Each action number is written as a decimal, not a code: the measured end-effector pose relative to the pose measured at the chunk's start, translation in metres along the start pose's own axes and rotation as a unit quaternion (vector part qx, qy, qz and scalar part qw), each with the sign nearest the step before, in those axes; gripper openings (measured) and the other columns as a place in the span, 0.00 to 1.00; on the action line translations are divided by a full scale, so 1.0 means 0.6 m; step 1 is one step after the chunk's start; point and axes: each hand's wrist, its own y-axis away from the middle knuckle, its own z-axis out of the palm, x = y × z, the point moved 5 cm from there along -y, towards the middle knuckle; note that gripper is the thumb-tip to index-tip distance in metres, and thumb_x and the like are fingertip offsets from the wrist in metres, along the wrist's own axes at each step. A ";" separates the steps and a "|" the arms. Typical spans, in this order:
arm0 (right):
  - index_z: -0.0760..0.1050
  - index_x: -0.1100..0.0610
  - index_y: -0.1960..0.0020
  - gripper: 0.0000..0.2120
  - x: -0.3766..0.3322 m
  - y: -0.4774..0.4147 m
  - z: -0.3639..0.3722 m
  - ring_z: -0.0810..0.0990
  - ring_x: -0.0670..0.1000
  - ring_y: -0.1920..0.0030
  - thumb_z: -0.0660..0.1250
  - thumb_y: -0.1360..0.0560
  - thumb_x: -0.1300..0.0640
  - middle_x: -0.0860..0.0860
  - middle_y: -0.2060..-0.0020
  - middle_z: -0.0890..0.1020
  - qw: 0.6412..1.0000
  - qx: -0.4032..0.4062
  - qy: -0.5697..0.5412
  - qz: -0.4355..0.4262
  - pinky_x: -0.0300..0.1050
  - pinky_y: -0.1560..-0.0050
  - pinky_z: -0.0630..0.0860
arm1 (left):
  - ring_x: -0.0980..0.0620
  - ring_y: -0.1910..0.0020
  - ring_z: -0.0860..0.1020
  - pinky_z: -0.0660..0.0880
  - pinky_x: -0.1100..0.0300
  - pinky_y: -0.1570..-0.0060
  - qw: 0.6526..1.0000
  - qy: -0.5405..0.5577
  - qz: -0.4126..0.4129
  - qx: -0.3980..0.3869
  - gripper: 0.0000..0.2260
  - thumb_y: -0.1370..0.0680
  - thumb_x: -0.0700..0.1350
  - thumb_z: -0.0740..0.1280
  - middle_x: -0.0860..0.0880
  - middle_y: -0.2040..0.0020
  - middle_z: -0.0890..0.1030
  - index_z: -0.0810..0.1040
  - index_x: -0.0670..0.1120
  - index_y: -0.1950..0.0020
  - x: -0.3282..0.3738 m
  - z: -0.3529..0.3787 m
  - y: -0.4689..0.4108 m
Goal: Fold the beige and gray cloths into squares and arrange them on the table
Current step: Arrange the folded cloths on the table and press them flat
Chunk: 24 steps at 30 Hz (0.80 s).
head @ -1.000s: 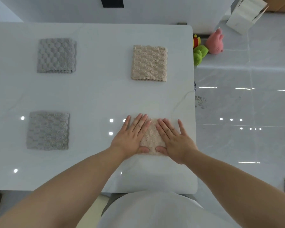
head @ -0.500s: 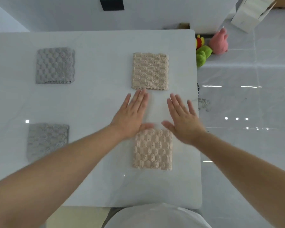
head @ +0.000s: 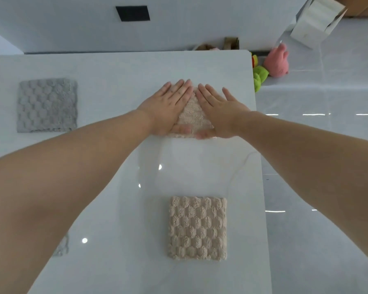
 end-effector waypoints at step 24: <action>0.40 0.56 0.17 0.31 -0.042 -0.012 0.030 0.39 0.51 0.18 0.38 0.15 0.42 0.52 0.17 0.43 0.983 0.151 -0.084 0.054 0.57 0.20 0.42 | 0.47 0.18 0.47 0.49 0.43 0.21 0.971 0.134 -0.152 0.130 0.29 0.15 0.55 0.44 0.45 0.17 0.50 0.50 0.41 0.17 0.041 0.040 0.015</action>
